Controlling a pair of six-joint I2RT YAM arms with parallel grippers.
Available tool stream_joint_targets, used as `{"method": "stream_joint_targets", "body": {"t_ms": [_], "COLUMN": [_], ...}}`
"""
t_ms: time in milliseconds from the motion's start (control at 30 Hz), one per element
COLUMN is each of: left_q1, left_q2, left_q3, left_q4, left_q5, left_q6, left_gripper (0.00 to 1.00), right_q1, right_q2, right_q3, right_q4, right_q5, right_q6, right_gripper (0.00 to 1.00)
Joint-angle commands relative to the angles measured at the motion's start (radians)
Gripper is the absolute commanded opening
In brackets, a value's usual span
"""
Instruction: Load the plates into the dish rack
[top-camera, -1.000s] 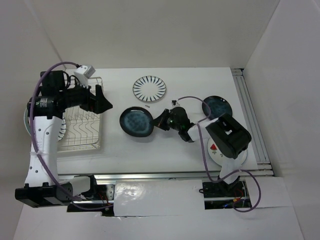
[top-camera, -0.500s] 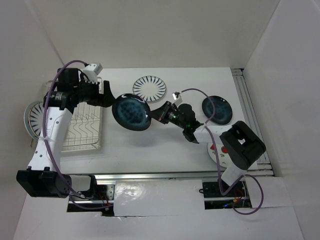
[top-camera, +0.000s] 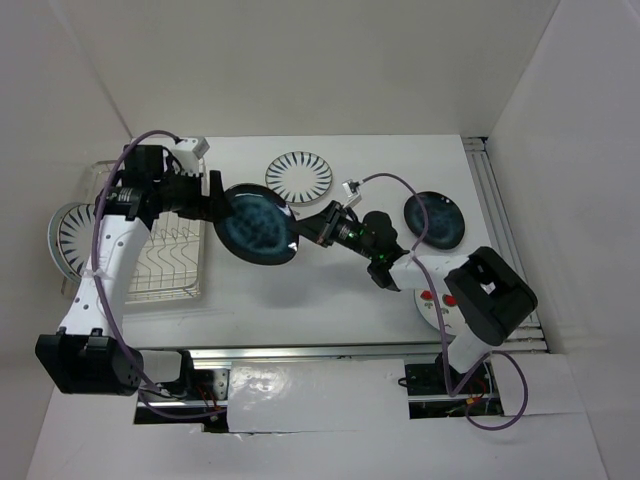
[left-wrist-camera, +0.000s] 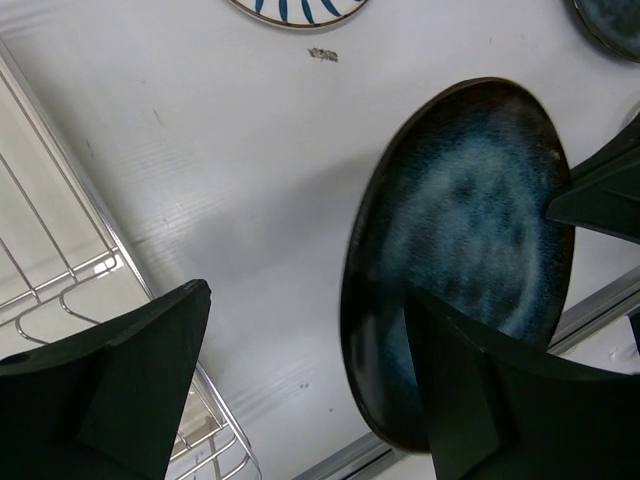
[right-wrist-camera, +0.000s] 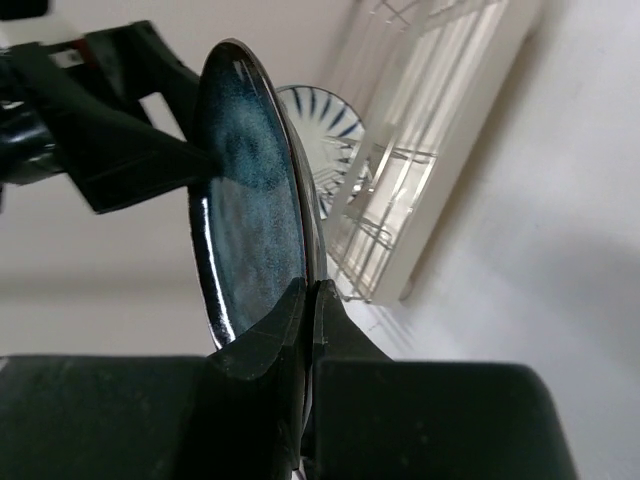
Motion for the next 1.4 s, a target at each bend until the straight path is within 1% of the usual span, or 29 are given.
{"method": "stream_joint_targets", "body": {"t_ms": [0, 100, 167, 233, 267, 300, 367, 400, 433, 500, 600, 633, 667, 700, 767, 800, 867, 900, 967, 1000, 1033, 1133, 1167, 1200, 1233, 1300, 1333, 1367], "left_q1": [-0.004, -0.004, -0.004, -0.004, -0.004, -0.004, -0.004, -0.004, -0.004, -0.004, 0.054, 0.094, 0.116, 0.134, 0.186, 0.214, 0.243, 0.255, 0.303, 0.324, 0.372, 0.447, 0.491, 0.513, 0.536, 0.622, 0.681, 0.709], "left_q2": [-0.007, -0.007, -0.016, -0.016, -0.026, -0.026, -0.026, -0.036, -0.036, -0.046, -0.046, -0.046, -0.036, -0.036, -0.001, 0.008, 0.022, 0.031, 0.040, 0.049, 0.050, 0.089, 0.100, 0.129, 0.145, 0.181, 0.192, 0.203], "left_q3": [-0.006, -0.006, -0.006, -0.015, -0.016, -0.016, -0.016, -0.016, -0.005, -0.005, 0.027, 0.040, 0.053, 0.069, 0.115, 0.138, 0.161, 0.190, 0.227, 0.247, 0.291, 0.377, 0.400, 0.423, 0.473, 0.517, 0.553, 0.572], "left_q4": [0.025, 0.016, 0.016, 0.007, 0.007, -0.004, -0.004, -0.013, -0.013, -0.013, -0.013, -0.024, -0.024, -0.041, -0.070, -0.079, -0.094, -0.110, -0.123, -0.133, -0.149, -0.189, -0.202, -0.217, -0.234, -0.262, -0.275, -0.289], "left_q5": [0.060, 0.099, 0.148, 0.189, 0.204, 0.218, 0.252, 0.252, 0.261, 0.261, 0.306, 0.316, 0.327, 0.338, 0.378, 0.393, 0.421, 0.436, 0.445, 0.458, 0.468, 0.498, 0.510, 0.510, 0.510, 0.510, 0.510, 0.510], "left_q6": [-0.031, -0.021, -0.012, -0.012, -0.003, -0.003, -0.003, -0.003, -0.003, -0.003, -0.023, -0.023, -0.023, -0.023, -0.014, -0.005, 0.006, 0.018, 0.029, 0.038, 0.038, 0.061, 0.074, 0.087, 0.097, 0.120, 0.130, 0.143], "left_gripper": [0.88, 0.80, 0.67, 0.51, 0.33, 0.27, 0.17, 0.06, 0.00, 0.00, 0.00, 0.00, 0.00, 0.00, 0.00, 0.00, 0.00, 0.00, 0.00, 0.00, 0.00, 0.00, 0.00, 0.00, 0.00, 0.00, 0.00, 0.00], "right_q1": [0.011, 0.020, 0.020, 0.020, 0.029, 0.029, 0.029, 0.029, 0.029, 0.029, 0.029, 0.029, 0.029, 0.029, 0.029, 0.029, 0.029, 0.029, 0.029, 0.029, 0.029, 0.029, 0.029, 0.029, 0.029, 0.029, 0.029, 0.029], "right_q2": [-0.105, -0.105, -0.105, -0.105, -0.105, -0.096, -0.096, -0.096, -0.085, -0.085, -0.063, -0.063, -0.063, -0.054, -0.054, -0.054, -0.066, -0.066, -0.089, -0.099, -0.120, -0.155, -0.174, -0.174, -0.186, -0.197, -0.207, -0.208], "right_q3": [0.044, 0.069, 0.069, 0.069, 0.069, 0.069, 0.069, 0.069, 0.069, 0.069, 0.078, 0.087, 0.098, 0.098, 0.098, 0.098, 0.098, 0.098, 0.124, 0.124, 0.124, 0.124, 0.113, 0.113, 0.113, 0.104, 0.104, 0.104], "right_q4": [0.276, 0.235, 0.235, 0.226, 0.226, 0.226, 0.248, 0.249, 0.249, 0.224, 0.187, 0.167, 0.141, 0.094, 0.060, 0.060, 0.043, 0.025, -0.030, -0.090, -0.115, -0.199, -0.215, -0.242, -0.254, -0.290, -0.307, -0.325], "right_q5": [-0.035, -0.048, -0.048, -0.048, -0.048, -0.058, -0.058, -0.058, -0.058, -0.058, -0.049, -0.049, -0.049, -0.049, -0.049, -0.049, -0.063, -0.063, -0.072, -0.060, -0.051, 0.003, 0.014, 0.024, 0.024, 0.044, 0.044, 0.072], "right_q6": [0.047, 0.033, 0.022, 0.022, 0.022, 0.022, 0.022, 0.022, 0.022, 0.013, -0.010, -0.010, -0.027, -0.050, -0.064, -0.076, -0.085, -0.104, -0.128, -0.162, -0.176, -0.225, -0.237, -0.256, -0.256, -0.289, -0.299, -0.308], "right_gripper": [0.00, 0.00, 0.00, 0.00, 0.00, 0.00, 0.00, 0.00, 0.00, 0.00, 0.00, 0.02, 0.07, 0.17, 0.28, 0.38, 0.52, 0.64, 0.74, 0.78, 0.82, 0.84, 0.84, 0.84, 0.84, 0.86, 0.86, 0.86]}}
